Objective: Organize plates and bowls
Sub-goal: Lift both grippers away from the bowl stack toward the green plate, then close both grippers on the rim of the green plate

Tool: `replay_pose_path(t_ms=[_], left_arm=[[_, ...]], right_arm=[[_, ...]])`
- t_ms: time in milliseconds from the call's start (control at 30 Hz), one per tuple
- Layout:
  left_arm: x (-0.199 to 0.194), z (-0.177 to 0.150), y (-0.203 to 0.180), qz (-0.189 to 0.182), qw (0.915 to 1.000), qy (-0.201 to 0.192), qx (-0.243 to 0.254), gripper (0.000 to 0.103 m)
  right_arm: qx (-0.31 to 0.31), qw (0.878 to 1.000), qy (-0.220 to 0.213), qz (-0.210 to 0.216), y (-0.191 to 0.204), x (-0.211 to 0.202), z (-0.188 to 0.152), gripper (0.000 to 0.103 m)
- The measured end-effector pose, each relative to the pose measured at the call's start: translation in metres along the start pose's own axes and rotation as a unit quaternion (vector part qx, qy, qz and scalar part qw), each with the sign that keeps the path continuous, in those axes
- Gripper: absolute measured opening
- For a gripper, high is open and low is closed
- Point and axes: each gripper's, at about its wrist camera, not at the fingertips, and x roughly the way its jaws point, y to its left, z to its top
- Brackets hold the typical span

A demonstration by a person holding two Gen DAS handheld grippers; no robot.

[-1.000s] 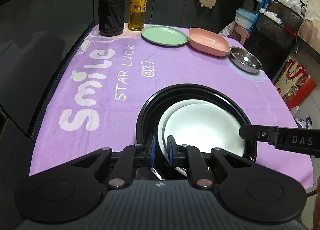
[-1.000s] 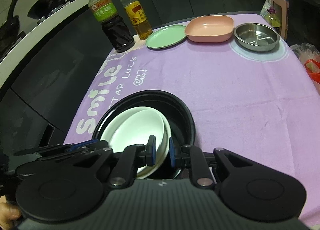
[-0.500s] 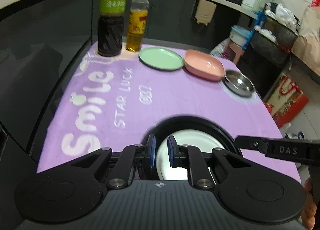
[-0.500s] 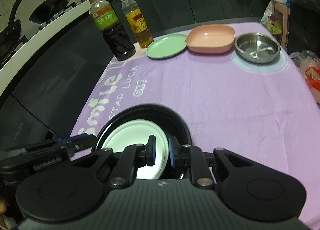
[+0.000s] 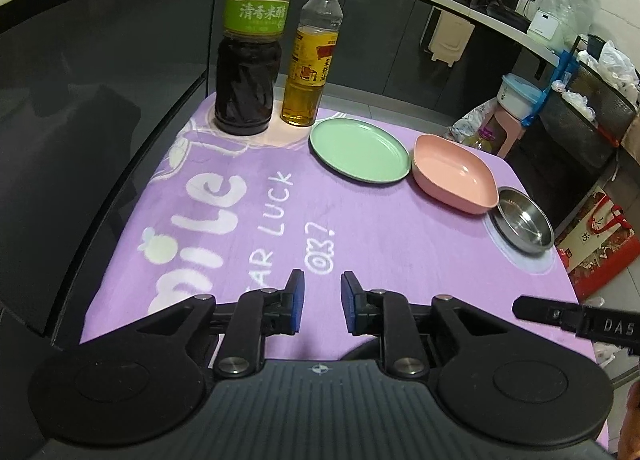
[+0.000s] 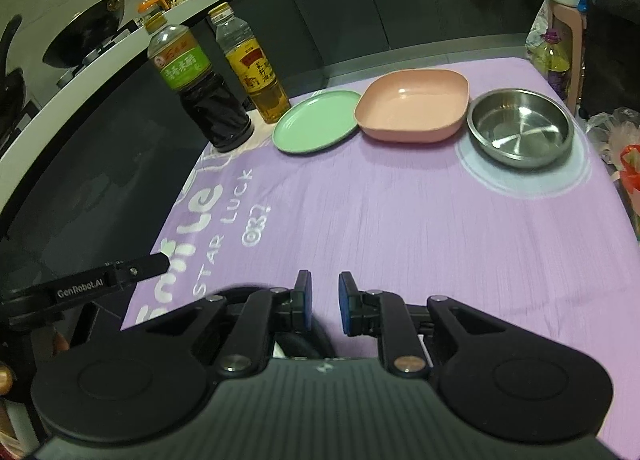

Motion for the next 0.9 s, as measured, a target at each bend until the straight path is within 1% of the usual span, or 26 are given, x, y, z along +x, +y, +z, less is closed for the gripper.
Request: replay_pose_path(t_ms=[133, 267, 300, 400, 533, 600, 667, 767, 900], left_arm=[[0.018, 0.018, -0.006, -0.006, 1.0000, -0.002, 0.000, 0.021], [0.041, 0.038, -0.009, -0.006, 0.9999, -0.007, -0.013, 0.022], [0.047, 0.044, -0.009, -0.006, 0.9998, -0.009, -0.017, 0.022], [0.067, 0.060, -0.007, -0.006, 0.9995, -0.016, -0.028, 0.022], [0.099, 0.081, -0.001, 0.009, 0.9981, -0.032, -0.052, 0.022], [0.117, 0.089, 0.003, 0.012, 0.9978, -0.026, -0.060, 0.022], [0.130, 0.095, 0.005, 0.006, 0.9977, -0.017, -0.065, 0.022], [0.148, 0.099, 0.007, 0.003, 0.9972, -0.004, -0.074, 0.022], [0.162, 0.102, 0.008, 0.002, 0.9967, 0.004, -0.081, 0.022]], right_arm=[[-0.016, 1.000, 0.000, 0.002, -0.007, 0.009, 0.031, 0.017], [-0.021, 1.000, -0.003, 0.011, -0.014, 0.023, 0.067, 0.018], [-0.023, 1.000, -0.004, 0.017, -0.015, 0.029, 0.077, 0.020], [-0.028, 0.999, -0.009, 0.034, -0.019, 0.047, 0.103, 0.030], [-0.037, 0.998, -0.014, 0.055, -0.022, 0.079, 0.139, 0.034], [-0.036, 0.998, -0.014, 0.055, -0.024, 0.098, 0.154, 0.037], [-0.034, 0.998, -0.010, 0.055, -0.026, 0.118, 0.167, 0.038], [-0.048, 0.997, 0.005, 0.057, -0.029, 0.144, 0.184, 0.038], [-0.067, 0.997, 0.021, 0.035, -0.029, 0.179, 0.200, 0.038]])
